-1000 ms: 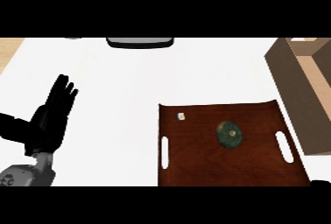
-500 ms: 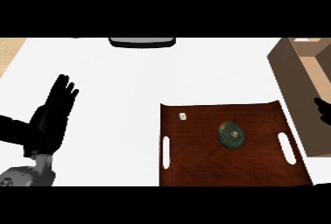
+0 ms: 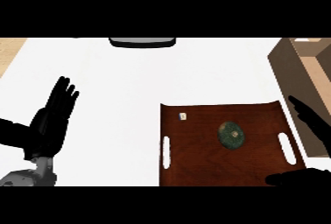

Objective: Pick the squash from the tray and place it in the cardboard box

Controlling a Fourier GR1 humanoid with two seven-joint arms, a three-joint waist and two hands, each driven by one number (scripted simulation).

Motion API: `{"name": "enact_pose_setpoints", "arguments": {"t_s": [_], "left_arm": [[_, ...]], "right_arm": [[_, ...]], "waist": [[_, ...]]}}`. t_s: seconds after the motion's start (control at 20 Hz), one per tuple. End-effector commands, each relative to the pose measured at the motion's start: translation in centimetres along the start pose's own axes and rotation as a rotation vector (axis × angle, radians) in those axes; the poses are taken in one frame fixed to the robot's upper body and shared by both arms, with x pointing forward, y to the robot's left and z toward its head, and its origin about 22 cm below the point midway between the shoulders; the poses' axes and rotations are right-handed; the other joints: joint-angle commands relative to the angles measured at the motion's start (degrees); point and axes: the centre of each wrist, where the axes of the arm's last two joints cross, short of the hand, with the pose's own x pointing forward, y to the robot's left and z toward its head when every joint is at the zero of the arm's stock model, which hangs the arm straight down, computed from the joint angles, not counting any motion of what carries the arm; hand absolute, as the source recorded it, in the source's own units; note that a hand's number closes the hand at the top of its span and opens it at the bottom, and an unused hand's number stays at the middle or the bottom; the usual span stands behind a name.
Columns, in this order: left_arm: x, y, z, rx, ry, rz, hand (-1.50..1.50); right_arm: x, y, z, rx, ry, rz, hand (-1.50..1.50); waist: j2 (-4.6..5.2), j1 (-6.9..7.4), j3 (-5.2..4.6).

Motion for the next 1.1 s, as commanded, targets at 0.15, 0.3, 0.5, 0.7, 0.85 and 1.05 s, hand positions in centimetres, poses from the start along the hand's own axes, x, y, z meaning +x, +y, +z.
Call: {"name": "enact_pose_setpoints", "arguments": {"t_s": [0.15,0.3,0.5,0.7,0.85,1.05], "left_arm": [[-0.5,0.2,0.0,0.001,0.019,-0.009,0.00],[1.8,1.7,-0.5,0.007,0.001,-0.001,0.00],[-0.8,-0.6,0.3,-0.007,-0.019,-0.010,0.00],[-1.2,0.2,0.2,-0.019,0.012,-0.010,0.00],[0.4,-0.5,-1.1,-0.002,0.017,0.000,0.00],[1.4,-1.1,-1.3,0.001,-0.019,-0.009,0.00]], "right_arm": [[1.4,2.7,-0.8,0.045,0.028,0.009,-1.50],[-0.5,3.7,-3.4,0.010,0.031,-0.008,-1.50],[1.3,4.8,-1.5,-0.010,0.020,-0.001,-1.50],[-0.9,6.4,-4.0,-0.003,0.052,-0.001,-1.50],[-0.4,6.3,-3.6,0.018,0.045,-0.019,-1.50],[-1.2,7.8,-2.6,0.016,0.048,-0.002,-1.50]], "waist": [[0.01,-0.03,0.00],[0.03,0.06,0.02],[-0.01,-0.15,0.01],[0.05,-0.05,0.01],[0.03,-0.20,0.01],[0.00,-0.32,0.02]]}}
